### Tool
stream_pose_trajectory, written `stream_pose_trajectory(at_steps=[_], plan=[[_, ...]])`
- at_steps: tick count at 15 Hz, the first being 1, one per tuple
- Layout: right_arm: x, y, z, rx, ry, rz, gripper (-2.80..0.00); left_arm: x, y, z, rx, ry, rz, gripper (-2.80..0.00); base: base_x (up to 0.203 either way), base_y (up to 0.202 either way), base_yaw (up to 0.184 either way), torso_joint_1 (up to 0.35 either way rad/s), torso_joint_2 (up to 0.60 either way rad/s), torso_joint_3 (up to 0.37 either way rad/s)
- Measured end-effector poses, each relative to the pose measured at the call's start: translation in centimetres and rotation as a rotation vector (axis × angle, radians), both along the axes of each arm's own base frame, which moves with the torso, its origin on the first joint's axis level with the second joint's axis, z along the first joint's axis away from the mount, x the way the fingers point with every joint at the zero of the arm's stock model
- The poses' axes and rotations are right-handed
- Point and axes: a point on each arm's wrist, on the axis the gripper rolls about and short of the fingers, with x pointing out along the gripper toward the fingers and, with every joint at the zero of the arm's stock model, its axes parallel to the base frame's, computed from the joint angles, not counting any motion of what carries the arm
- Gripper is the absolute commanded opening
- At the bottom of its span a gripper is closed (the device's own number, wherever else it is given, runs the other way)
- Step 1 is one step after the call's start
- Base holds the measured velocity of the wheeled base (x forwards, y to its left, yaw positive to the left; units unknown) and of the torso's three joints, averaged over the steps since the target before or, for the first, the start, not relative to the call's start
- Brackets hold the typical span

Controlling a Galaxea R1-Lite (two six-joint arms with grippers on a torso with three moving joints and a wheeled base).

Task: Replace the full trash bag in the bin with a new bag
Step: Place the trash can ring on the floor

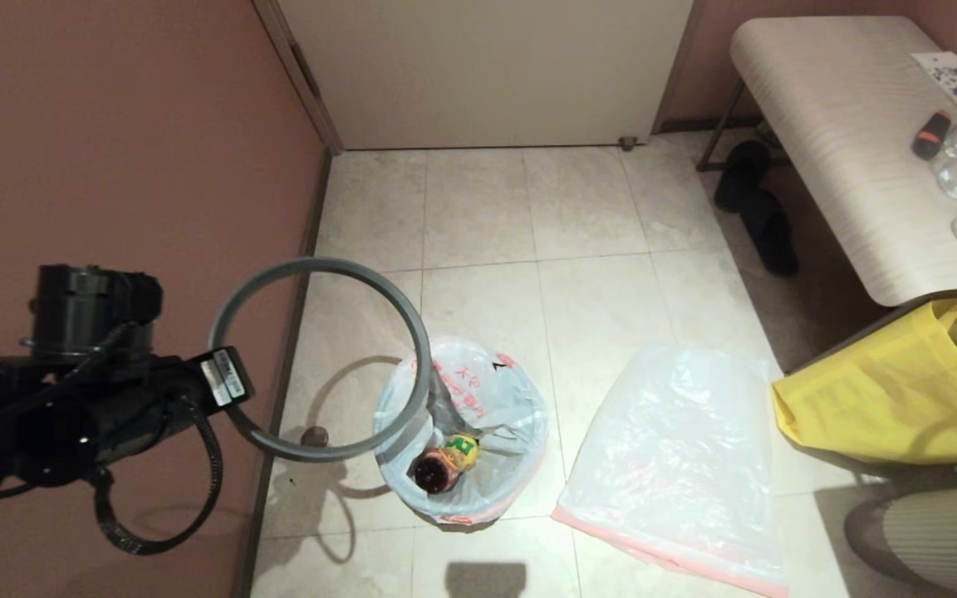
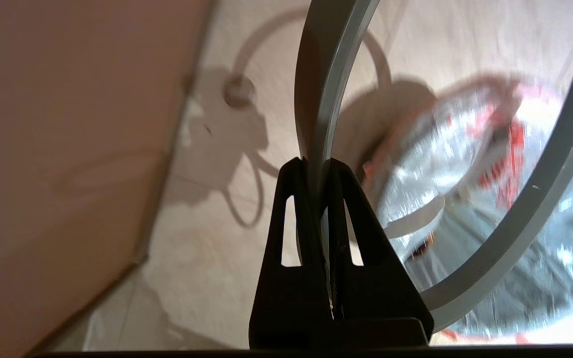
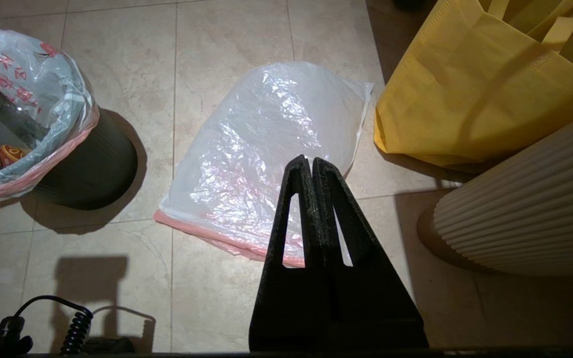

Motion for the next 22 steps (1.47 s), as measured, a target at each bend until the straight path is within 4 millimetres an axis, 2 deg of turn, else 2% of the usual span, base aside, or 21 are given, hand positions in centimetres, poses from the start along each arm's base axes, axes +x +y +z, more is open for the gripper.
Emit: stream_pose_trajectory(at_steps=[2,3,6,10,15,18,22], plan=[[0.0,0.0,0.0,0.000,0.000,0.000,-2.80,-2.0,0.7,1.5,0.009,-0.061,0.040,-2.80,0.000,0.000,0.000,0.000,0.00,0.000],[0.0,0.0,0.0,0.000,0.000,0.000,-2.80,-3.1,1.0,1.6,0.015,-0.060,0.051,-2.80,0.000,0.000,0.000,0.000,0.00,0.000],[0.0,0.0,0.0,0.000,0.000,0.000,-2.80,-4.7,2.2,0.3,0.048,-0.009,0.118,-2.80,0.000,0.000,0.000,0.000,0.00,0.000],[0.0,0.0,0.0,-0.001,0.000,0.000,-2.80,-4.7,3.1,-1.9,0.126,0.084,0.176,-2.80,0.000,0.000,0.000,0.000,0.00,0.000],[0.0,0.0,0.0,0.000,0.000,0.000,-2.80,-1.5,2.9,-5.9,0.228,0.216,0.256,-2.80,0.000,0.000,0.000,0.000,0.00,0.000],[0.0,0.0,0.0,0.000,0.000,0.000,-2.80,1.1,1.6,-9.5,0.307,0.285,0.253,-2.80,0.000,0.000,0.000,0.000,0.00,0.000],[0.0,0.0,0.0,0.000,0.000,0.000,-2.80,5.8,0.2,-15.2,0.405,0.362,0.233,-2.80,0.000,0.000,0.000,0.000,0.00,0.000]])
